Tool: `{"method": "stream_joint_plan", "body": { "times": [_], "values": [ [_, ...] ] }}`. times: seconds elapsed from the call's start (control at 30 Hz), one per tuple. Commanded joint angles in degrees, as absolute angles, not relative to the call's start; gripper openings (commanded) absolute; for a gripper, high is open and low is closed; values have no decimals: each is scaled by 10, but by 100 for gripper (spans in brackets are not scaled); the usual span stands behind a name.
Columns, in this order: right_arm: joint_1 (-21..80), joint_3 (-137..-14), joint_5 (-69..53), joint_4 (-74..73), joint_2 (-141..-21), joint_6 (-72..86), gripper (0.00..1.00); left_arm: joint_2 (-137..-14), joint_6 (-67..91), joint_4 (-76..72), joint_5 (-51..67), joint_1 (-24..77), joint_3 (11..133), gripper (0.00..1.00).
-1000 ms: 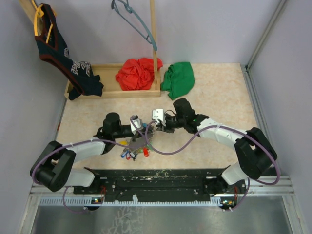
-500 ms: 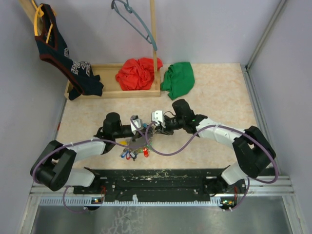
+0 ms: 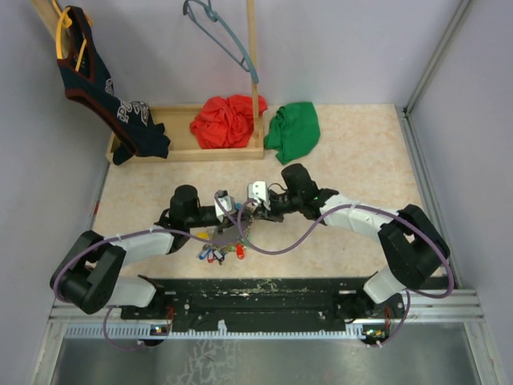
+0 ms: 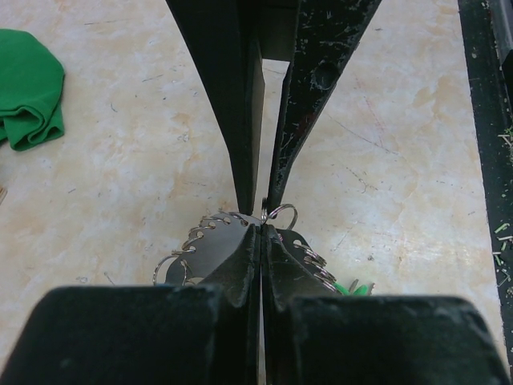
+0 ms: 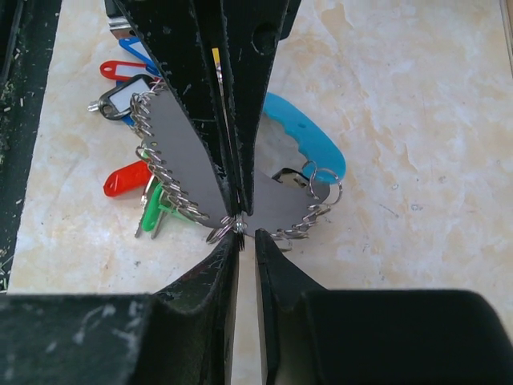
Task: Put the keys on the keyring
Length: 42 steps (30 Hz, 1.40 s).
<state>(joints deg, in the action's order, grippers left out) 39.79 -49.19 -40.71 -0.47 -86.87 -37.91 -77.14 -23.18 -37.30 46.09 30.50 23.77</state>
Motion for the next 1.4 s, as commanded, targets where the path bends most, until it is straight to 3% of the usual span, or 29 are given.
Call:
{"method": "stream_joint_plan", "body": {
  "times": [0.0, 0.17, 0.4, 0.57, 0.87, 1.0, 1.37],
  "values": [
    [409, -522, -436, 37, -872, -364, 14, -773, -234, -388, 480, 307, 258, 0],
    [411, -524, -442, 43, -876, -354, 2, -768, -233, -388, 477, 307, 256, 0],
    [398, -491, -454, 123, -844, -314, 0, -717, -195, -395, 424, 296, 236, 29],
    [385, -456, -485, 213, -814, -276, 0, -668, -113, -530, 422, 260, 171, 39],
    [375, -399, -495, 421, -785, -180, 0, -640, -60, -624, 389, 240, 135, 43],
    [376, -384, -494, 505, -792, -136, 0, -664, -56, -650, 452, 241, 140, 44],
    [376, -371, -506, 559, -818, -87, 0, -745, 1, -816, 500, 240, 129, 39]
  ]
}}
